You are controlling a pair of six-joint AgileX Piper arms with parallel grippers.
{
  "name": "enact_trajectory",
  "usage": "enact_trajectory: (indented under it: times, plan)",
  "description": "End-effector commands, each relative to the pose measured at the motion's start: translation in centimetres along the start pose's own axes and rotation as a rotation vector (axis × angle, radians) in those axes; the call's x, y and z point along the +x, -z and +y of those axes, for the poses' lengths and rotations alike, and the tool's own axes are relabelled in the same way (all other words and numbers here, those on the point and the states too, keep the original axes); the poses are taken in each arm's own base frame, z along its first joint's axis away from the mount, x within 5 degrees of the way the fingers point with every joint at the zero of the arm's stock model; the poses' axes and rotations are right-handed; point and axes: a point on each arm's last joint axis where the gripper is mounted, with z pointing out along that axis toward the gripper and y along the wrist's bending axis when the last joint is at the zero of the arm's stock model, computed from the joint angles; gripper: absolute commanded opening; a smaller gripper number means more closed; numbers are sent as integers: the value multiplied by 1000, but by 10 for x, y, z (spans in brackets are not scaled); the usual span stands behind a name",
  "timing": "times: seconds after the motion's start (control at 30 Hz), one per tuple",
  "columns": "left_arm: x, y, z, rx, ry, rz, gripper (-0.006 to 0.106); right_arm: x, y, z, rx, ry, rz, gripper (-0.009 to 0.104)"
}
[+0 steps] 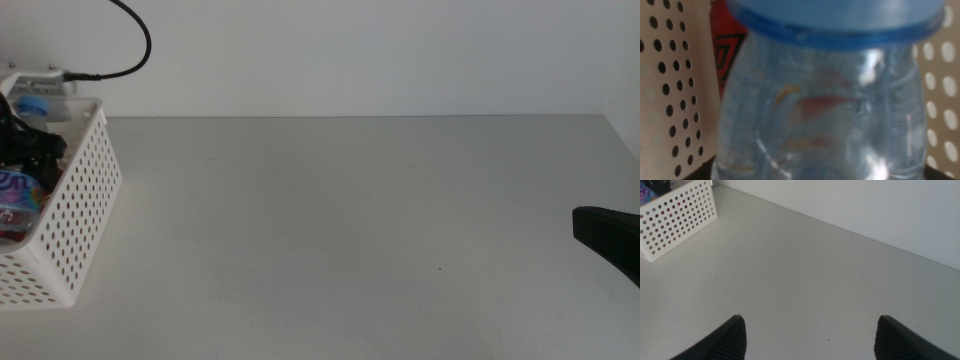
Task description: Use arms to grab the bottles and put them into the dustbin to the left of the table.
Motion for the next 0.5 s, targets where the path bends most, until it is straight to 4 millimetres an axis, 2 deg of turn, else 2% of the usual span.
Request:
enact_trajectory:
  times: [0.0,0.13,0.37,0.43,0.47]
  plan:
    - [-9,26,3,-48,-10,-102,14,-14,5,-1,4,23,-95,65]
    - [-10,16,6,-46,-5,-82,30,-14,5,-1,4,23,-95,65]
    - [-12,13,5,-35,3,-101,82,-14,5,-1,4,23,-95,65]
    - [-12,13,4,-29,7,-99,94,-14,5,-1,4,23,-95,65]
    - [-12,13,3,-22,12,-99,94,-14,5,-1,4,23,-95,65]
